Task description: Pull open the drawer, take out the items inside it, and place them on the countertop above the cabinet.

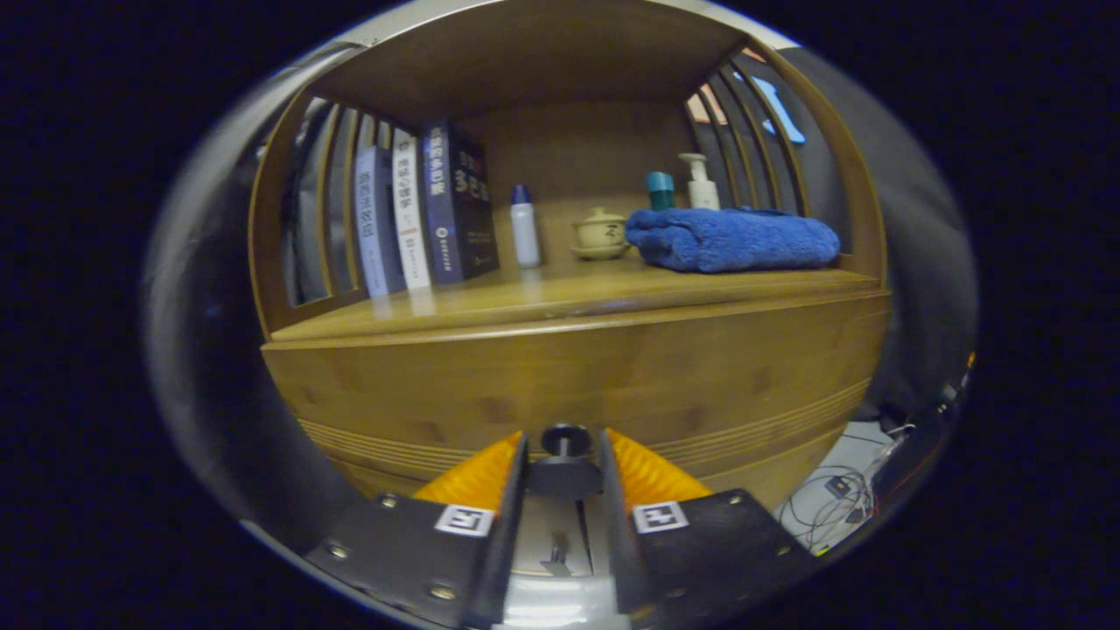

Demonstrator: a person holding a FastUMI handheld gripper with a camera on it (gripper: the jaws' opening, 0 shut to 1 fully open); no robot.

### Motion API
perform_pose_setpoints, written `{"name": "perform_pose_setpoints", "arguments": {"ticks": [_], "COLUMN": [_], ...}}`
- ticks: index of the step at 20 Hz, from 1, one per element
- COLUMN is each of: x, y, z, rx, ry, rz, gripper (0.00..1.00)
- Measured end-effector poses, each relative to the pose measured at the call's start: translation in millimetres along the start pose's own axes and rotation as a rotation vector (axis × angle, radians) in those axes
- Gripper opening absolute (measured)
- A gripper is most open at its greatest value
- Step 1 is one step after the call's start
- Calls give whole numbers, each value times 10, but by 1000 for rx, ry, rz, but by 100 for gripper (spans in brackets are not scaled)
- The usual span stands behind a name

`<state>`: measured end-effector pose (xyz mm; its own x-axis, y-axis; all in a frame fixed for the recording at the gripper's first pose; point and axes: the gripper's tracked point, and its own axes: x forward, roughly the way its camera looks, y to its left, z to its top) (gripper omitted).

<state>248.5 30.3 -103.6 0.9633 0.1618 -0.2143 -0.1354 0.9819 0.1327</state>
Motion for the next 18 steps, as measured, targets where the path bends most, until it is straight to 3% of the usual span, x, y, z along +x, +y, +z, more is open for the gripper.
{"name": "perform_pose_setpoints", "arguments": {"ticks": [2,3,4,12,18], "x": [7,-1,-37,-824,-1363], "y": [9,17,9,-4,-13], "z": [-20,-17,-48,-275,-502], "rx": [2,5,15,38,-12], "ry": [10,24,29,105,210], "rz": [-14,-21,-30,-108,-137], "gripper": [37,37,30,31,30]}}
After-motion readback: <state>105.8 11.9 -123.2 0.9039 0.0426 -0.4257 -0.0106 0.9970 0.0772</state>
